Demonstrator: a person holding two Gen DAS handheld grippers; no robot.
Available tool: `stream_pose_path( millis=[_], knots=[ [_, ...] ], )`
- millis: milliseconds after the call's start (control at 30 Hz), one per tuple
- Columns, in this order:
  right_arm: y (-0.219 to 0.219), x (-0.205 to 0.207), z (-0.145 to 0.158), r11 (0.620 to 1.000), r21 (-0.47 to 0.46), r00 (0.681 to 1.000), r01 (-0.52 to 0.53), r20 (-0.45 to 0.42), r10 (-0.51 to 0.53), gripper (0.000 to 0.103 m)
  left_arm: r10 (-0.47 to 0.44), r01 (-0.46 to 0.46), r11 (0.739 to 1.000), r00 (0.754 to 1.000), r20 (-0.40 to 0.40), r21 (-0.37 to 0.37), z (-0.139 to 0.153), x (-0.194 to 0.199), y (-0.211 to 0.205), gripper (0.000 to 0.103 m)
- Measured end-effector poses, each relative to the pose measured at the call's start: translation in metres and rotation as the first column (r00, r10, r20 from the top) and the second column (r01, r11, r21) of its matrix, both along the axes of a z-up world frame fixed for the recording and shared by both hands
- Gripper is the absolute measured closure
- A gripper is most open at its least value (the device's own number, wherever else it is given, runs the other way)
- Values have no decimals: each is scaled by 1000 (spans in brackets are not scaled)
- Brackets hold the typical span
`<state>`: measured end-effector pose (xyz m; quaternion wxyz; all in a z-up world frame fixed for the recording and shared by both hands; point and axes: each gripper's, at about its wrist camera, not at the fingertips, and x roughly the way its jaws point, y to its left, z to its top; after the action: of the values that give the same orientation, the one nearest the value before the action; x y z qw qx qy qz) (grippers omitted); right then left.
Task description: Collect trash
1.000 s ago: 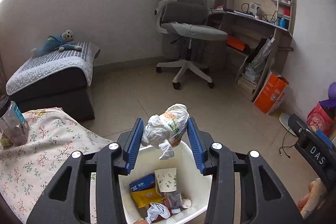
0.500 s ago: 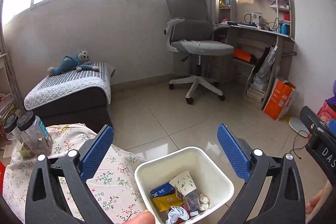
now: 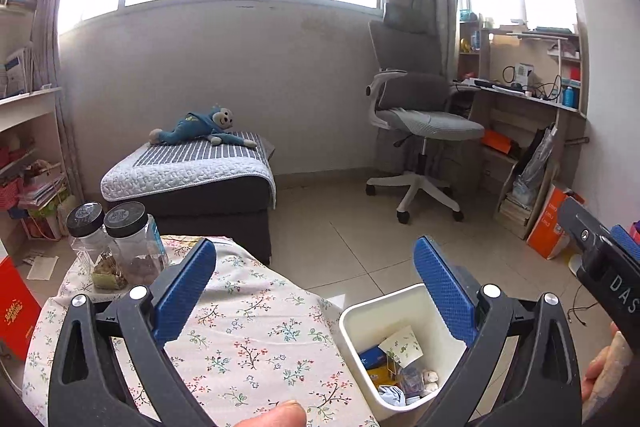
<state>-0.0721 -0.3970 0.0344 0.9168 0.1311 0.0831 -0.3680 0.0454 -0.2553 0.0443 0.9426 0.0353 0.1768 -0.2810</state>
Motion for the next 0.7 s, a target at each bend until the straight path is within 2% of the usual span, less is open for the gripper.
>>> stream_pose_path(
  millis=[133, 333, 467, 700],
  knots=[
    [27, 8, 4, 998, -52, 1000, -22, 16, 23, 7, 52, -52, 998, 999, -1, -21, 4, 6, 27, 7],
    [57, 27, 4, 990, -123, 998, -65, -13, 64, 7, 137, -137, 990, 991, -9, -25, 6, 16, 65, 7],
    [68, 34, 6, 988, -128, 996, -91, -14, 90, 7, 194, -194, 980, 981, -10, -47, 7, 20, 87, 7],
    [77, 46, 6, 986, -99, 991, -136, -18, 135, 7, 230, -231, 972, 973, -26, -51, 11, 25, 112, 7]
  ],
)
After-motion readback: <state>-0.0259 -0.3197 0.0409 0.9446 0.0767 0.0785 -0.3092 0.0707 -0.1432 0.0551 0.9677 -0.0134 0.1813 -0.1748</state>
